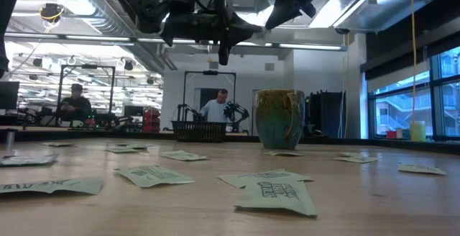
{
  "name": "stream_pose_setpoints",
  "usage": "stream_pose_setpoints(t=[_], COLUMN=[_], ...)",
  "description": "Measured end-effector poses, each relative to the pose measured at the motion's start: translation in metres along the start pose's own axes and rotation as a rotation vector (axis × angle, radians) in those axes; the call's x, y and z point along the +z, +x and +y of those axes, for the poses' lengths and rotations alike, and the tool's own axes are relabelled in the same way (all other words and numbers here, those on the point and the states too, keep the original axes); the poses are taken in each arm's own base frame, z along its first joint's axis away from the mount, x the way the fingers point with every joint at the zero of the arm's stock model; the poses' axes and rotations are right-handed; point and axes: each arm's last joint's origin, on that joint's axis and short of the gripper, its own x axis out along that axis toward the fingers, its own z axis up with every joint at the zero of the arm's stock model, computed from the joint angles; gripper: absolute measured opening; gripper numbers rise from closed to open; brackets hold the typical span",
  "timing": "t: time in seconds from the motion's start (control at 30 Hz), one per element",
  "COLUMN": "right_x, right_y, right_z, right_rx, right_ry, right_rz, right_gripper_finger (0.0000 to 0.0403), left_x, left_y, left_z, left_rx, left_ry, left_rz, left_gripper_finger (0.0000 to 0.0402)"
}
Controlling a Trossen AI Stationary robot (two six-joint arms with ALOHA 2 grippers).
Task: Pick and place Stevia / Truvia into bins
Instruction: Put the stevia packet into the black container
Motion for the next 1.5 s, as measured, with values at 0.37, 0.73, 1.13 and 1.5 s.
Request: stream_pose_setpoints(t=[0.37, 0.73, 1.13, 1.5], right_x=[0.001, 0.002, -0.029, -0.040], right_y=[0.000, -0.002, -0.035, -0.026], right_z=[0.000, -0.001, -0.019, 0.003], right_rx=[0.002, 0.002, 0.007, 0.135], right_ry=[0.002, -0.035, 0.049, -0.018], right_rz=[-0.010, -0.018, 0.278, 0.405], right_gripper_finger=[0.0003, 0.0052, 0.0121, 0.0119], left_x=[0.000, 0.007, 0.004, 0.002], left_y=[0.000, -0.008, -0.043, -0.072], left_z=[0.001, 0.014, 0.069, 0.099], left_rx=[-0.002, 0.038, 0.375, 0.672], left_ry=[0.033, 0.041, 0.010, 0.052], left_rz=[0.002, -0.019, 0.140, 0.217], left_gripper_finger=[0.0002, 0.0002, 0.0002, 0.0003])
